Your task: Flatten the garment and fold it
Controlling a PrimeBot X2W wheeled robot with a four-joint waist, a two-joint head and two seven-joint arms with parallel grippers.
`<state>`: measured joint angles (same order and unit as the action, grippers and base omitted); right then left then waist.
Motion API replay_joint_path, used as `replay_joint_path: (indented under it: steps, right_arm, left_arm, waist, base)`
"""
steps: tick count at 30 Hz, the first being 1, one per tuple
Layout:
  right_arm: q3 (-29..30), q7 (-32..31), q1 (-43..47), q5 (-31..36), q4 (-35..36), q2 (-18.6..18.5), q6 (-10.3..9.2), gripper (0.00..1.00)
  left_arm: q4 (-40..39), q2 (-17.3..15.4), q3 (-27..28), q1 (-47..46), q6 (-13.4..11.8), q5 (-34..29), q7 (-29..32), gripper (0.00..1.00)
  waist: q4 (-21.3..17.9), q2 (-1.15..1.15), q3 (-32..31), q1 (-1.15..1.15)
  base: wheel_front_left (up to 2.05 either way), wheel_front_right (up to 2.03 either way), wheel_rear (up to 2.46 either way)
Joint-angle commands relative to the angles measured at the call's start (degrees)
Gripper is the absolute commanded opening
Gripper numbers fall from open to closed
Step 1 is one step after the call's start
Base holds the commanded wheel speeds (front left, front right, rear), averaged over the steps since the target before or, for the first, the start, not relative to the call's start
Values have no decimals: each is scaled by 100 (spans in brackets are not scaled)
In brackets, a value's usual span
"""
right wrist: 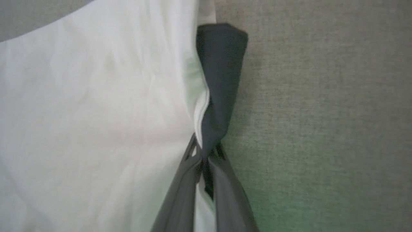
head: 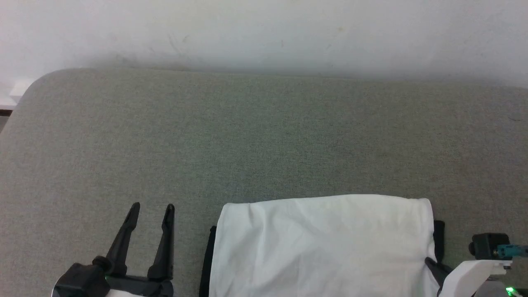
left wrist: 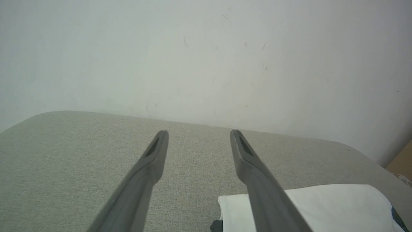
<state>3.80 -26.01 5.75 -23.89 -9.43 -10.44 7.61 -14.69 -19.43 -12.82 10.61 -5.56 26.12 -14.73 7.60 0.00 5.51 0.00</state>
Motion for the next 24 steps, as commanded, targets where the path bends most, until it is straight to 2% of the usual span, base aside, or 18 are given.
replay_joint_path:
  steps: [1,8,15,17,20,24]
  right_arm:
    - [92,98,-140,118,-58,-24,-12,0]
    - [893,316,-501,601,1,-330,-12,0]
    - [1724,266,-350,883,-18,-567,-12,0]
    - [1803,246,-248,835,73,-541,-12,0]
    - [1792,189,-107,514,382,-314,-12,0]
    - [1245,-28,143,96,1076,-85,-12,0]
  left_arm:
    - [19,34,20,55,35,-1,-27,100]
    - [41,110,-13,87,65,-33,-27,100]
    - [139,149,-63,136,97,-48,-27,100]
    - [167,129,-65,182,77,-68,-27,100]
    - [171,91,-62,234,29,-137,-27,100]
    - [139,80,-48,299,-20,-166,-27,100]
  waist:
    - [-88,0,-83,0]
    - [-257,0,-171,0]
    - [-262,0,-304,0]
    - [-247,0,-367,0]
    - [-222,0,-443,0]
    - [-222,0,-487,0]
  base:
    - [0,0,0]
    - [0,0,0]
    - [0,0,0]
    - [0,0,0]
    - [0,0,0]
    - [0,0,0]
